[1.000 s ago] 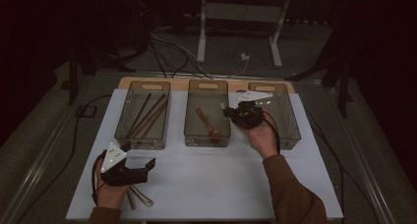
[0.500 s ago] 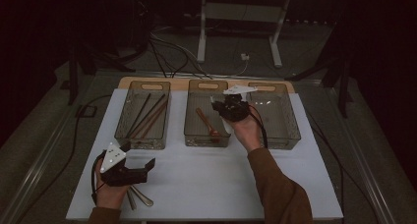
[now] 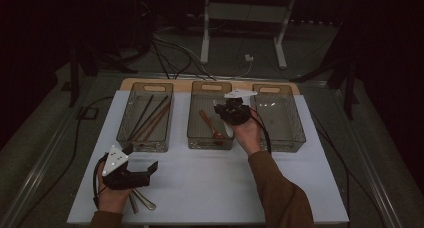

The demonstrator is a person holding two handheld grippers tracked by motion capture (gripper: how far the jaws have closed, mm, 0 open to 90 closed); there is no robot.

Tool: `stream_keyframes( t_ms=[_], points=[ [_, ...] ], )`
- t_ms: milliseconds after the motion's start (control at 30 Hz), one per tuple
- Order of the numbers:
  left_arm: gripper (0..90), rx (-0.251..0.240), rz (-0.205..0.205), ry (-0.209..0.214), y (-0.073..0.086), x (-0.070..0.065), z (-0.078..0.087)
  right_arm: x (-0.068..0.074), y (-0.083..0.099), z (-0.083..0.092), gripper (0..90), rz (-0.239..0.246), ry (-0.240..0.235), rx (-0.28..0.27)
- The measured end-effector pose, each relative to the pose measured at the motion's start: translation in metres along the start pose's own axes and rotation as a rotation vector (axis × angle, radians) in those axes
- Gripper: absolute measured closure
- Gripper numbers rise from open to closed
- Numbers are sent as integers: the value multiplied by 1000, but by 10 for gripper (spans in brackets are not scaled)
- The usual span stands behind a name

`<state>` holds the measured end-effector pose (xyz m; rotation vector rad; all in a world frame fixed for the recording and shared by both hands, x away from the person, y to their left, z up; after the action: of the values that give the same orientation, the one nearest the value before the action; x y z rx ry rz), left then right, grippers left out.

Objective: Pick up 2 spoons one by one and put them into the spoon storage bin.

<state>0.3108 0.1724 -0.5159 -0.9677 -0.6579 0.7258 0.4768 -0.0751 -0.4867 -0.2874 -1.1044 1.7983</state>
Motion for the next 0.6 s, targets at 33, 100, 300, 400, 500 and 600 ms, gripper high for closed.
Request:
stream_keyframes(
  t_ms=[33, 100, 300, 400, 500, 600],
  points=[
    [8, 1, -1, 0, 0, 0, 0, 0, 2, -1, 859, 4, 3, 7],
    [8, 0, 0, 1, 0, 0, 0, 1, 5, -4, 859, 10, 6, 19],
    [8, 1, 1, 0, 0, 0, 0, 1, 17, -12, 859, 9, 12, 68],
    [8, 0, 1, 0, 0, 0, 0, 0, 21, -14, 856, 7, 11, 87],
    [8, 0, 1, -1, 0, 0, 0, -2, 22, -13, 839, -14, 7, 103],
    [8, 0, 1, -1, 0, 0, 0, -7, 23, -12, 790, -40, 18, 114]
  ],
)
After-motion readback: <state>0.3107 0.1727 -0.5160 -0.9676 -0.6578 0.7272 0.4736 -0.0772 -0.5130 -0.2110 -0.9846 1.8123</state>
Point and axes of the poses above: each handheld gripper's, and its own axes: z roughly backward along the jaws, y roughly out of its underside, x roughly to its left, the point moved 9 cm from there along -z, roughly forward along the jaws, and after that the axes turned 14 degrees about -z, right-handed, at the moved point
